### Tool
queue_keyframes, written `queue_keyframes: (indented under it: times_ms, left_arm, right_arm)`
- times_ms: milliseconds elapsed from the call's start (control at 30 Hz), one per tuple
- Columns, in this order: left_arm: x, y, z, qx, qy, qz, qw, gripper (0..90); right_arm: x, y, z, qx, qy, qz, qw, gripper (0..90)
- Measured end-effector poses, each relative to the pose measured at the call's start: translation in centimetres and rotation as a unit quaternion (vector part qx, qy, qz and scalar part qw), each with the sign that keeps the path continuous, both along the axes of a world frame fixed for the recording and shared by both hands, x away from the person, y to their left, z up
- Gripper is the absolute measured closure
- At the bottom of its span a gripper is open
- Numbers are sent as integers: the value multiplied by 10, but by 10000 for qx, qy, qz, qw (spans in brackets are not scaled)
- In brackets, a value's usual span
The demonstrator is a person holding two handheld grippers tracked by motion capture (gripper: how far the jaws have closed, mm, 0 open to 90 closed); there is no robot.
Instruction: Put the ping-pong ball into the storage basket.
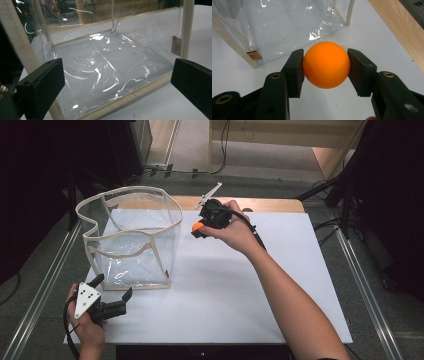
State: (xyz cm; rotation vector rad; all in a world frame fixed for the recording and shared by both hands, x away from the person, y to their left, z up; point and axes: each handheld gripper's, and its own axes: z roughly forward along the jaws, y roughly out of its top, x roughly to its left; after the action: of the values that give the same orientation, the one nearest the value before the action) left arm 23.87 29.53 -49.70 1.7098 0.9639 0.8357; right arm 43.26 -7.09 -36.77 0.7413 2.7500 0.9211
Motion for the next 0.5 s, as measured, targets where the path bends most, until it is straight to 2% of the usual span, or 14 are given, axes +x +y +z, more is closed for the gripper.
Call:
queue_keyframes:
  times_ms: [500]
  left_arm:
    - [0,0,0,-1,4,-5,10000,0]
  right_arm:
    - [3,6,19,58,-35,123,9999,481]
